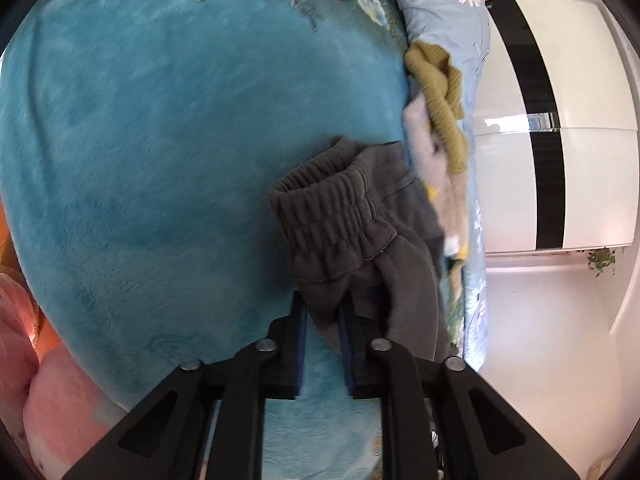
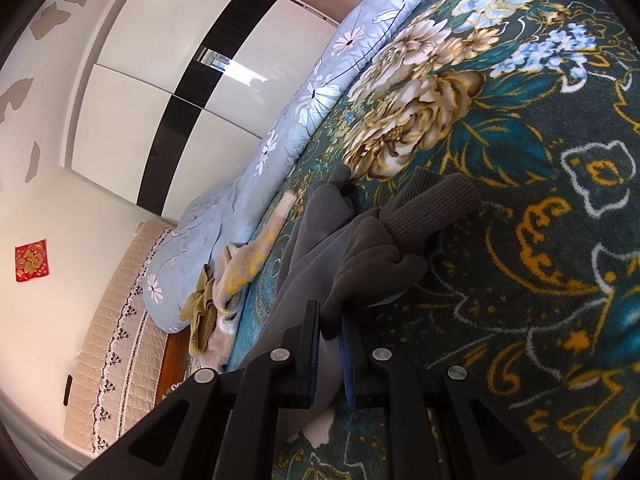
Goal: Fold clothes
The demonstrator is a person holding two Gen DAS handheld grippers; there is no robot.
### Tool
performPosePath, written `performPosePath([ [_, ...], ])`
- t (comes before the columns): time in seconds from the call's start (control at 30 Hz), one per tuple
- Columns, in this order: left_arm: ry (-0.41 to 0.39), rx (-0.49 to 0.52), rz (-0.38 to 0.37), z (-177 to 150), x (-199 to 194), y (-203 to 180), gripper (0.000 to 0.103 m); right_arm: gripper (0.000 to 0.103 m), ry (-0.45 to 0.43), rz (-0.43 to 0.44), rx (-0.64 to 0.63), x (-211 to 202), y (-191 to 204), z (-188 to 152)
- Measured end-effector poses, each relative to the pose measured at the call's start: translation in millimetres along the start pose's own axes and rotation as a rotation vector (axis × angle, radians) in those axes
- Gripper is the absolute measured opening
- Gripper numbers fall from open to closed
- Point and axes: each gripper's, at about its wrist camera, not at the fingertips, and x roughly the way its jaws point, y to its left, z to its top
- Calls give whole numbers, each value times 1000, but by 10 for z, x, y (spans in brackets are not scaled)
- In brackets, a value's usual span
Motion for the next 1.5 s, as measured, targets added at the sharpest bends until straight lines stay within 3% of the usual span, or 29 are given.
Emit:
performPosePath([
  [0.2,-9,82,37,82,36,-210,7,9,3,-24,64,67,2,-1],
  [0.3,-25,137,59,656,125,-619,6,9,31,-17,135,259,86,133],
  [0.33,-42,162,49,801,124,-753,5,9,27,-20,130,279,184,187],
  [0.4,-127,261,-47,1008,-75,-1066,5,9,-4,9,77,216,449,290],
  [0.5,-255,435,-142,905,-461,-1338,5,9,-108,92,-114,-153,883,369],
  [0.53,-264,452,-148,929,-436,-1316,5,9,-135,91,-171,-298,952,352],
  [0.6,-262,438,-120,918,-458,-1032,5,9,-118,54,-215,-428,880,285],
  [0.67,-218,360,-68,885,-321,-640,5,9,-51,-50,-172,-360,613,201],
  [0.8,-98,190,-24,833,-94,6,0,9,55,-196,21,-215,-10,41],
  [0.97,-141,194,-72,885,-254,-104,0,9,53,-239,0,-237,-49,23],
  [1.03,-167,207,-105,889,-308,-237,14,9,53,-258,-29,-226,21,16],
  [1.1,-166,219,-137,910,-254,-428,53,9,55,-271,-41,-212,35,4],
  [1.13,-161,225,-153,928,-206,-545,55,9,59,-275,-39,-222,32,-5],
  [1.23,-147,255,-157,960,-39,-842,55,9,68,-281,-22,-229,-15,-37],
  [1.33,-150,309,-45,904,74,-925,50,9,74,-280,-10,-241,-56,-53],
  [1.37,-150,319,-5,896,120,-924,29,9,75,-280,-8,-246,-65,-58],
  [1.5,-121,264,59,895,174,-675,21,12,79,-281,-9,-270,-86,-63],
])
